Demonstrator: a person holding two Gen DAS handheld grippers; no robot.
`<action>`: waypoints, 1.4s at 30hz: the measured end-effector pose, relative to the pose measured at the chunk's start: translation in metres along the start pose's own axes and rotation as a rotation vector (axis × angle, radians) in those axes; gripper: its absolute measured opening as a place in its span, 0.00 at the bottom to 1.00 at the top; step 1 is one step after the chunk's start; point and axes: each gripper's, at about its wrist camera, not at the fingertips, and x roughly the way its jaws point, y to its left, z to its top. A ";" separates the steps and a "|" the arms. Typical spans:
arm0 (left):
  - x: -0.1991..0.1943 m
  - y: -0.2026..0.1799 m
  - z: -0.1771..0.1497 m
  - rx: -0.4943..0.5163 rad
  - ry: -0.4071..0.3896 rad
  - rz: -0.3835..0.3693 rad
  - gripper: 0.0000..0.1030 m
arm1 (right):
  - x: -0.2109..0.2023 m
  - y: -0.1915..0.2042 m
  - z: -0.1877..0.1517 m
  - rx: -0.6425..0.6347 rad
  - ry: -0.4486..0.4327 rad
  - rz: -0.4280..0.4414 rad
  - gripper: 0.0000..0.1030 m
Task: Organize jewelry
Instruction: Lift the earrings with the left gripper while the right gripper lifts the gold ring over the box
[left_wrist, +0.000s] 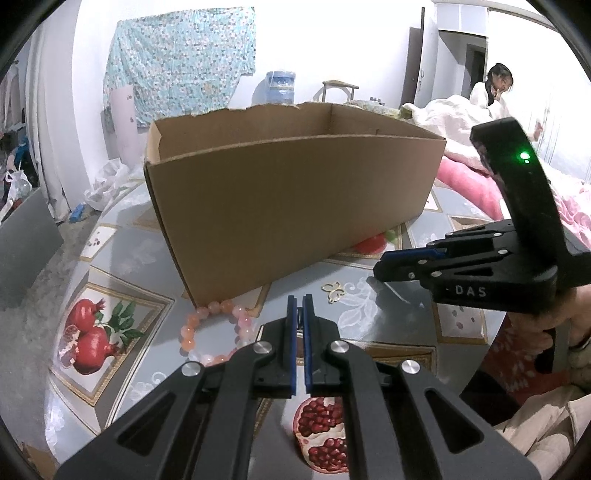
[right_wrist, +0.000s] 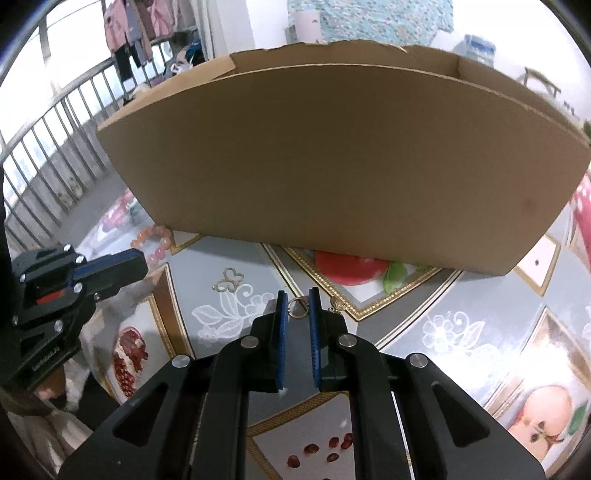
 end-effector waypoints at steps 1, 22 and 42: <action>-0.001 -0.001 0.000 0.003 -0.003 0.003 0.02 | 0.000 -0.004 0.000 0.011 -0.002 0.011 0.09; -0.032 -0.021 0.015 0.045 -0.078 0.044 0.02 | -0.025 -0.046 -0.010 0.085 -0.092 0.107 0.09; -0.085 -0.035 0.086 0.101 -0.282 0.018 0.02 | -0.126 -0.033 0.022 0.012 -0.362 0.083 0.09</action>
